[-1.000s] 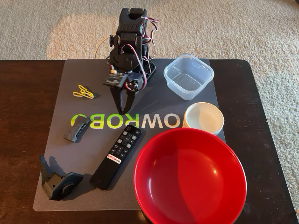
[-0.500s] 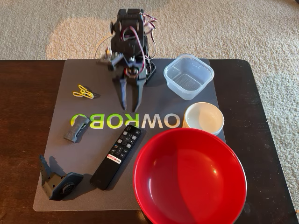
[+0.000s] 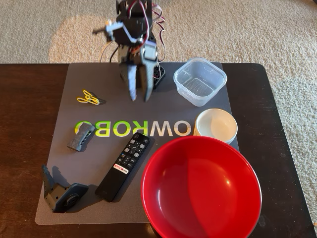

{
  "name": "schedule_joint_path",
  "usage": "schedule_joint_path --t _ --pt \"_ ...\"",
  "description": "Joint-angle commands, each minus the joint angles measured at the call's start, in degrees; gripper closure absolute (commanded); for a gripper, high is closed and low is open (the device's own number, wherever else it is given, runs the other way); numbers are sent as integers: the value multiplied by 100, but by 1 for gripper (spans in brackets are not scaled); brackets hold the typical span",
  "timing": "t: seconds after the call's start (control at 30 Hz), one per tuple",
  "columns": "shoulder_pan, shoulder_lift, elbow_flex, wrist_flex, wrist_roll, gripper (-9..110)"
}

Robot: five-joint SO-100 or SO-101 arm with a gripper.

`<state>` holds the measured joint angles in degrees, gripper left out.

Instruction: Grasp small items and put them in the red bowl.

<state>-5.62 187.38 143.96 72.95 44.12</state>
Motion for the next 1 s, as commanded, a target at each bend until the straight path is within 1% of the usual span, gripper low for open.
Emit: schedule_joint_path --t 0.0,0.1,0.23,0.37,0.47,0.6,0.77,0.87,0.97 --pt "-976 -791 -870 360 -316 77" --pt "-1740 -1898 -1125 536 -589 77" --pt "-2549 -3146 -1099 624 -633 76" --pt "-3164 -4236 -1134 369 -782 76" --pt "-3489 -4799 -993 -132 -800 76" --pt "-3498 -5792 -914 -993 -826 76" --pt "-3340 -7330 -1239 -1846 -853 76" --pt "-3384 -8341 -1696 -1969 -896 76" --pt "-3401 -8991 -2004 -2127 -905 77"
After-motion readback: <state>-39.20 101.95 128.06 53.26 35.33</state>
